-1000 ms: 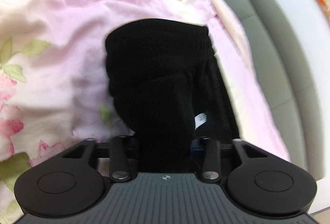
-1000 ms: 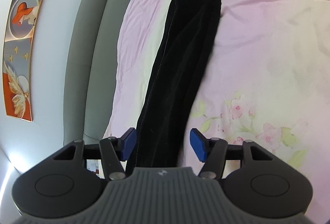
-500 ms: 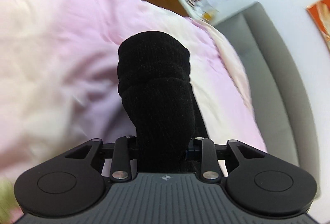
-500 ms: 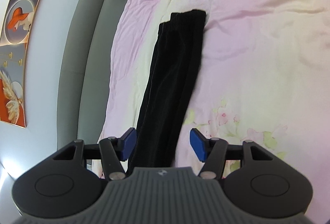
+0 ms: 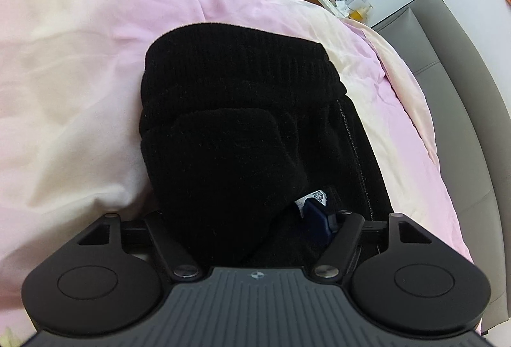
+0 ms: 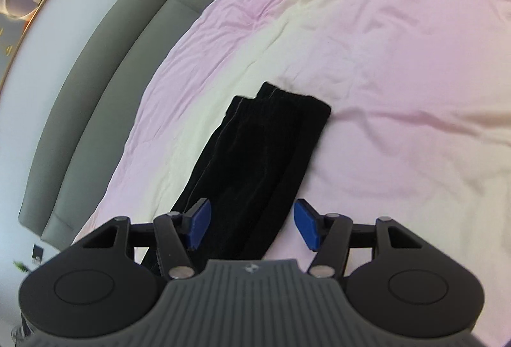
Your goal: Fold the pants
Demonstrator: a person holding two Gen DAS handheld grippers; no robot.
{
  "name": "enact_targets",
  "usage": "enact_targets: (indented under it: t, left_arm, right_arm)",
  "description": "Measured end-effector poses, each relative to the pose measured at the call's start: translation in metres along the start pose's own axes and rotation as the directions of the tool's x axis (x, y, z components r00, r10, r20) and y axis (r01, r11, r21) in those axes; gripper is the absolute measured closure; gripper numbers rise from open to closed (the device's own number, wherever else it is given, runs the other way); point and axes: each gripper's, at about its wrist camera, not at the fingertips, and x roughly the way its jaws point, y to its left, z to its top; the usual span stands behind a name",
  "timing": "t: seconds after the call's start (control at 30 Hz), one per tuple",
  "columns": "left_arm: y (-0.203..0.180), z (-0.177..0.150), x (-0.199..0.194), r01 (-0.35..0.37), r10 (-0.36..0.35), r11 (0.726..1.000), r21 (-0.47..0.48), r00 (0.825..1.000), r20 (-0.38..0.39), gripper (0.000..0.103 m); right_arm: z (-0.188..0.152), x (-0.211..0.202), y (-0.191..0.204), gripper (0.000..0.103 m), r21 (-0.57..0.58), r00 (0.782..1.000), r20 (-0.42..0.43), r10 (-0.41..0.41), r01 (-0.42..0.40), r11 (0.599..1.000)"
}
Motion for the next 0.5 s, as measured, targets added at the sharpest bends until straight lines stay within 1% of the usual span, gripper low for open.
enact_targets:
  t: [0.07, 0.2, 0.37, 0.4, 0.43, 0.47, 0.5]
  left_arm:
    - [0.004, 0.001, 0.001, 0.012, -0.012, 0.999, -0.031, 1.000, -0.002, 0.021]
    - [0.005, 0.004, 0.003, 0.023, -0.024, 0.998, -0.058, 1.000, -0.008, 0.020]
    - [0.008, 0.004, 0.007, 0.033, -0.033, 0.997, -0.071, 0.999, -0.005, 0.020]
    - [0.008, 0.004, 0.007, 0.031, -0.031, 0.997, -0.070, 1.000, -0.004, 0.020]
    - [0.008, 0.003, 0.008, 0.029, -0.029, 0.997, -0.071, 1.000, -0.001, 0.019]
    - [0.008, 0.003, 0.008, 0.028, -0.028, 0.997, -0.074, 1.000, 0.004, 0.019]
    - [0.008, 0.003, 0.008, 0.027, -0.027, 0.997, -0.077, 1.000, 0.006, 0.019]
  right_arm:
    - [0.006, 0.016, -0.010, 0.040, 0.067, 1.000, 0.018, -0.020, 0.019, 0.998]
    - [0.017, 0.050, -0.027, 0.037, 0.176, 0.997, 0.047, -0.066, 0.057, 0.983]
    - [0.030, 0.080, -0.031, 0.034, 0.240, 0.995, 0.080, -0.064, 0.043, 0.970]
    - [0.034, 0.084, -0.029, 0.039, 0.237, 0.995, 0.078, -0.067, 0.047, 0.970]
    - [0.037, 0.088, -0.027, 0.065, 0.221, 0.995, 0.059, -0.076, 0.061, 0.973]
    - [0.041, 0.091, -0.023, 0.073, 0.188, 0.995, 0.037, -0.095, 0.086, 0.978]
    - [0.041, 0.090, -0.016, 0.074, 0.141, 0.992, 0.031, -0.119, 0.113, 0.984]
